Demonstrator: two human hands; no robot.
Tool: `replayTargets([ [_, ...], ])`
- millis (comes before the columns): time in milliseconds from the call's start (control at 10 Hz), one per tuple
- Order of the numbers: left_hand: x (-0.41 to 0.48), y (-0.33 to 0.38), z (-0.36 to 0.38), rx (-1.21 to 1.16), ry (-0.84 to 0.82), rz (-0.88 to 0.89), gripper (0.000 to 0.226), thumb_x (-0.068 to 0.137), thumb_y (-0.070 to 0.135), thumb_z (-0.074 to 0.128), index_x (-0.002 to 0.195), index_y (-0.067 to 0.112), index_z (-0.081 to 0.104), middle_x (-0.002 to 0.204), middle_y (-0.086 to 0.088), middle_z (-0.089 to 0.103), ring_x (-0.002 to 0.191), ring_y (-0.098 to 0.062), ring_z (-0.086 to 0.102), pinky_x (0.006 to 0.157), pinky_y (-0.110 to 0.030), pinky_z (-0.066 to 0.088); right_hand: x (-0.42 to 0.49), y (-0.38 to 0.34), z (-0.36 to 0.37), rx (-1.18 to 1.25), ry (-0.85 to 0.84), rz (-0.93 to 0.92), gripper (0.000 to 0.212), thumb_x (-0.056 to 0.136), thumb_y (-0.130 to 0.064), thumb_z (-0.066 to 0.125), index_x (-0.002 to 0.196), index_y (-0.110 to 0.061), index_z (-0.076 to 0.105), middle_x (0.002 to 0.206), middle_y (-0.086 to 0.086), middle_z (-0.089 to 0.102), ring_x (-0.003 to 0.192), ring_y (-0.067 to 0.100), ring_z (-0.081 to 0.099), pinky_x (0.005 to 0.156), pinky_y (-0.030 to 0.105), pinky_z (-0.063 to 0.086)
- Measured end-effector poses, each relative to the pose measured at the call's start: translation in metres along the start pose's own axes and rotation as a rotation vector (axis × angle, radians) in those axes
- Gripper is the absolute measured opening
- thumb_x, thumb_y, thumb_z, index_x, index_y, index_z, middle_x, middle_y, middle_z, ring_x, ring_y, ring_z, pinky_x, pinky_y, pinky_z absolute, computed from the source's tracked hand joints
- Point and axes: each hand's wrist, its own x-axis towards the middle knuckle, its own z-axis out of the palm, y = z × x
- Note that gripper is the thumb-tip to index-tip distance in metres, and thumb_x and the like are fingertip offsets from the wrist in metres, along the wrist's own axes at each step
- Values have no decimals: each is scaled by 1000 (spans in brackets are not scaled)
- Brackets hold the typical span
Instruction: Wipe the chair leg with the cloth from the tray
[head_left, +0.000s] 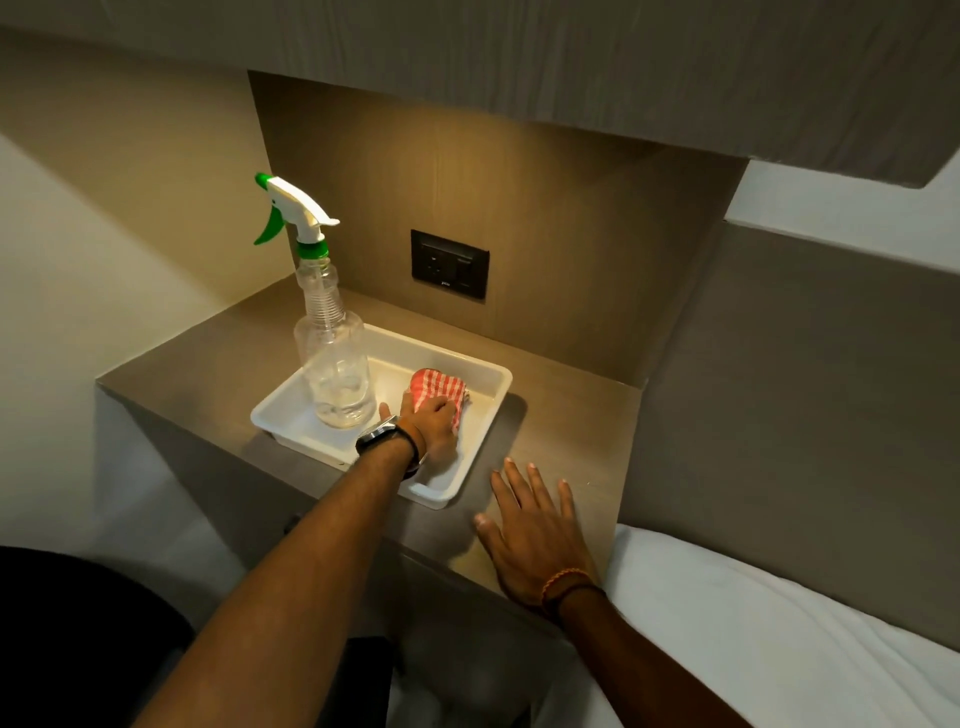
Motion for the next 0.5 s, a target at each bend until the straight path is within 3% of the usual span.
replayTargets([
  [100,-1,-3,6,105,-73,5,76,99,48,38,160,29,-2,171,4,-9,154,-42,-19,118,-72,-3,-1,-1,-2,-2,-4,6,83,91,-77,-4,161,-35,13,173,-5,10,160,23,6,120,52,-11],
  [200,-6,-5,9,147,-64,4,76,99,50,33,160,28,-8,171,2,-13,154,-40,-22,119,-72,-6,-1,-1,-2,-6,-26,14,77,95,-75,5,160,-36,12,174,-6,9,160,22,5,120,51,-12],
  [300,-16,-4,1,103,14,13,67,98,53,26,159,31,9,172,3,-3,155,-39,-19,117,-72,-11,0,0,0,-19,-19,18,76,95,-75,3,160,-37,11,173,-6,10,160,21,6,121,51,-12],
  [500,-76,-35,-13,28,487,-64,75,92,69,24,156,30,26,171,-1,14,158,-35,-1,118,-68,-8,-6,-3,-10,-32,-60,21,89,88,-84,2,162,-34,12,174,-3,9,160,24,4,124,56,-5],
])
